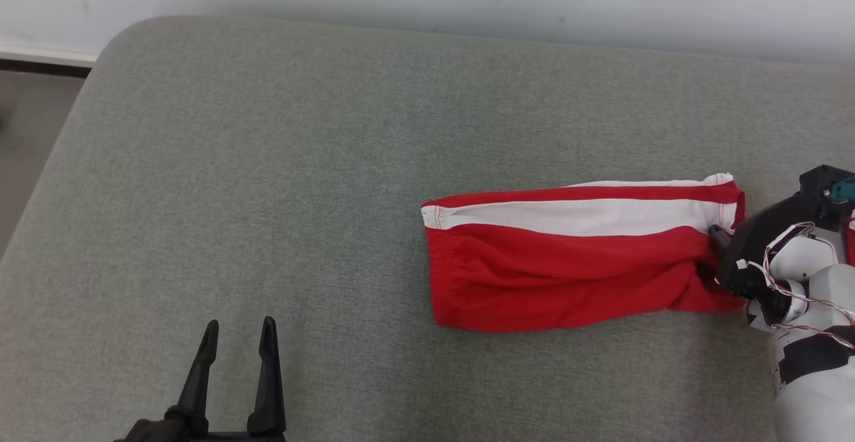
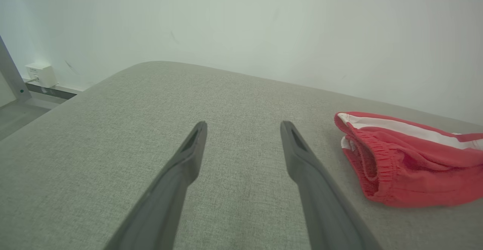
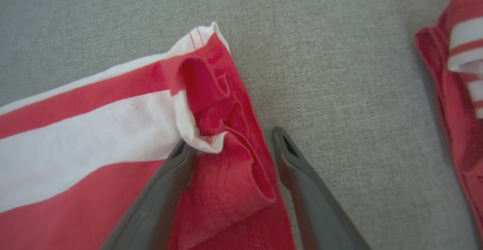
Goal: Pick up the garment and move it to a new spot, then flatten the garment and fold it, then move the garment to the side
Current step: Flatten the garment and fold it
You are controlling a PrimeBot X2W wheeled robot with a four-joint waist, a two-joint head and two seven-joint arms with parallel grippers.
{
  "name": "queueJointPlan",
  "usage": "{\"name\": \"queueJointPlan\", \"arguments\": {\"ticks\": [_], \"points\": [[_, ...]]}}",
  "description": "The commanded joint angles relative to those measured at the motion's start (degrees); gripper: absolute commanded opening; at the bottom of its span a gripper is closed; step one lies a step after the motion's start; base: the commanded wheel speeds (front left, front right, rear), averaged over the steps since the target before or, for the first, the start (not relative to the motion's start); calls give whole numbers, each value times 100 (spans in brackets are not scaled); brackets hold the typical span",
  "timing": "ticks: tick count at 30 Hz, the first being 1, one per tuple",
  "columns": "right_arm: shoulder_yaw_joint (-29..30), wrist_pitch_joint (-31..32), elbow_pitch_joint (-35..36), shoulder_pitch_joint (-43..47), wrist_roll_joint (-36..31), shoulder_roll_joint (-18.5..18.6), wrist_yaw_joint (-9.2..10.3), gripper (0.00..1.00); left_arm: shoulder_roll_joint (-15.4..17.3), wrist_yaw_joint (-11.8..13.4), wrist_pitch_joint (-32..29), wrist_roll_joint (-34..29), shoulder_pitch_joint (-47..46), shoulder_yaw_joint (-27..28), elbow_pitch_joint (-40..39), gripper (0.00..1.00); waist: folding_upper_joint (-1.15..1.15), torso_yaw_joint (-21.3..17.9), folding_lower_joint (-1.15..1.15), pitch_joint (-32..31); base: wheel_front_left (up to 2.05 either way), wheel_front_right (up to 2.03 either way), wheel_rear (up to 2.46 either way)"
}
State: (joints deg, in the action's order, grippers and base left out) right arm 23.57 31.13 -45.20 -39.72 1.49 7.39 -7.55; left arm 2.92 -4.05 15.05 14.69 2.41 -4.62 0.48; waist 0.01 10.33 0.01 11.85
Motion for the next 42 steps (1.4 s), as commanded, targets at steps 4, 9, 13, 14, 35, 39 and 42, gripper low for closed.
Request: {"name": "queueJointPlan", "arguments": {"ticks": [4,9,13,14,35,39,42], "points": [[135,121,-359,13,-346,-38,15,100,-3,43,14,83,-99,-23,0,100,-1,216,-1,145,0,0,0],[257,247,-572,39,-478,-82,8,30,-4,38,14,84,-104,-29,4,100,-1,254,-1,135,0,0,0],[208,167,-575,37,-430,-83,10,0,-4,39,14,81,-94,-13,10,100,-1,238,-1,117,0,0,0],[185,101,-532,36,-406,-50,15,0,-4,42,14,76,-86,-9,13,100,-1,226,-1,102,0,0,0],[-535,-320,1504,1161,175,833,15,0,-3,163,14,93,241,-87,39,100,-1,-155,-1,-579,0,0,0],[-616,-128,1999,1287,244,746,15,0,-4,159,14,112,257,-79,44,100,-1,-172,-1,-653,0,0,0],[-874,79,2337,1360,354,643,15,0,-3,150,14,121,297,-69,63,100,-1,-174,-1,-704,0,0,0]]}}
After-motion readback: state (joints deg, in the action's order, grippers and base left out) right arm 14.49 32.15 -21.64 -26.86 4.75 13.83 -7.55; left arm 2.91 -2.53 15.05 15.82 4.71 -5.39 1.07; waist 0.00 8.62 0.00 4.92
